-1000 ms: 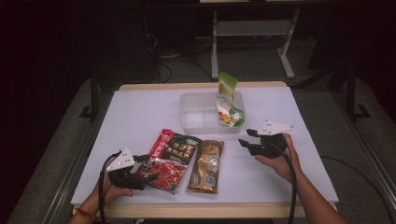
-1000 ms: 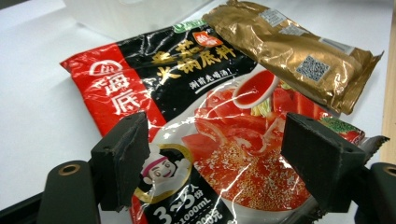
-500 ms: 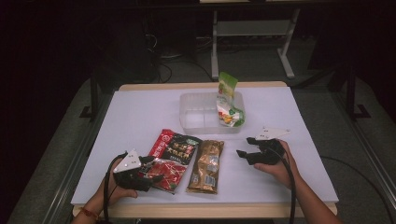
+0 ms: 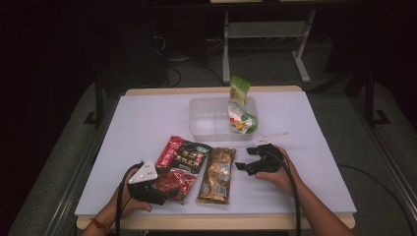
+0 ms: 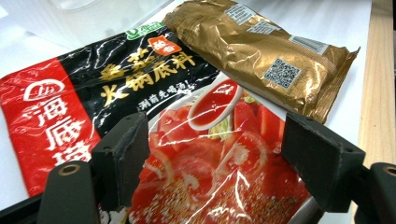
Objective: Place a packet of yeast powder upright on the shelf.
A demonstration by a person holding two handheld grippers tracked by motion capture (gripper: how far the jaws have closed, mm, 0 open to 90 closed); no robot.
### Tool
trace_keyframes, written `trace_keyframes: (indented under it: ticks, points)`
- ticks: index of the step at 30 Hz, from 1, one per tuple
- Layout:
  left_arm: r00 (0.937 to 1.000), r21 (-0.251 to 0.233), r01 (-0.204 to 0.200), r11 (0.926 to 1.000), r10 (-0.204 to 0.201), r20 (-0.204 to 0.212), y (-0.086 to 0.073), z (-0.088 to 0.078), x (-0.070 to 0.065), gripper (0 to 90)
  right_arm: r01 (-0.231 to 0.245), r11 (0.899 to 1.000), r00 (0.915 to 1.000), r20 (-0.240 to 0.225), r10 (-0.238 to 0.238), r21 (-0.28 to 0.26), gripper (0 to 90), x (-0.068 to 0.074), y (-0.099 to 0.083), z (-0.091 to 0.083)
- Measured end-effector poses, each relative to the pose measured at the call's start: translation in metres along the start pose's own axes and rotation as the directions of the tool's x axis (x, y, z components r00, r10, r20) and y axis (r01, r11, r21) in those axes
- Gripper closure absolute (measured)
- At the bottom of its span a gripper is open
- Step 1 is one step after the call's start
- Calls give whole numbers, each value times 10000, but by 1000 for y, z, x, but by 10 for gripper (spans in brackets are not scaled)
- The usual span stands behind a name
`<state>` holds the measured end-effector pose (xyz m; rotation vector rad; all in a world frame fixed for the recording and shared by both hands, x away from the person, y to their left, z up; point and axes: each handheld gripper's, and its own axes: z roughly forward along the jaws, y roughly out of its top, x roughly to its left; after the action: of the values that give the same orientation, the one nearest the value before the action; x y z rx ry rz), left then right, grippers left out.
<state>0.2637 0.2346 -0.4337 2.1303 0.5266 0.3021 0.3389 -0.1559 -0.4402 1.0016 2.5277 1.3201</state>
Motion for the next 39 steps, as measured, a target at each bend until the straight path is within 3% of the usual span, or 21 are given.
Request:
trace_keyframes:
  ticks: [13,19,24,30,35,38,39]
  points:
    - [9986,269,-220,9994,206,484,7,15,-14,227,-302,9985,9976,-611,329,447,195,1,7,20]
    - [9971,330,-186,9993,161,741,10,20,-20,228,-666,9951,9897,-1219,751,730,165,0,8,32]
    - [9962,468,-171,9988,130,865,14,26,-25,227,-832,9926,9865,-1337,946,881,139,-2,9,36]
    - [9917,623,-489,9969,411,1219,21,38,-36,227,-1177,9867,9828,-1291,1318,1118,144,-7,13,36]
    - [9914,680,-533,9963,447,1228,26,46,-39,221,-1596,9804,9715,-1578,1768,1154,129,-12,20,44]
    - [9913,667,-604,9959,520,1205,26,47,-39,223,-1609,9807,9698,-1667,1780,1109,126,-10,21,46]
    - [9922,675,-670,9955,593,1095,26,47,-40,224,-1889,9765,9548,-2129,2074,1040,117,-9,20,48]
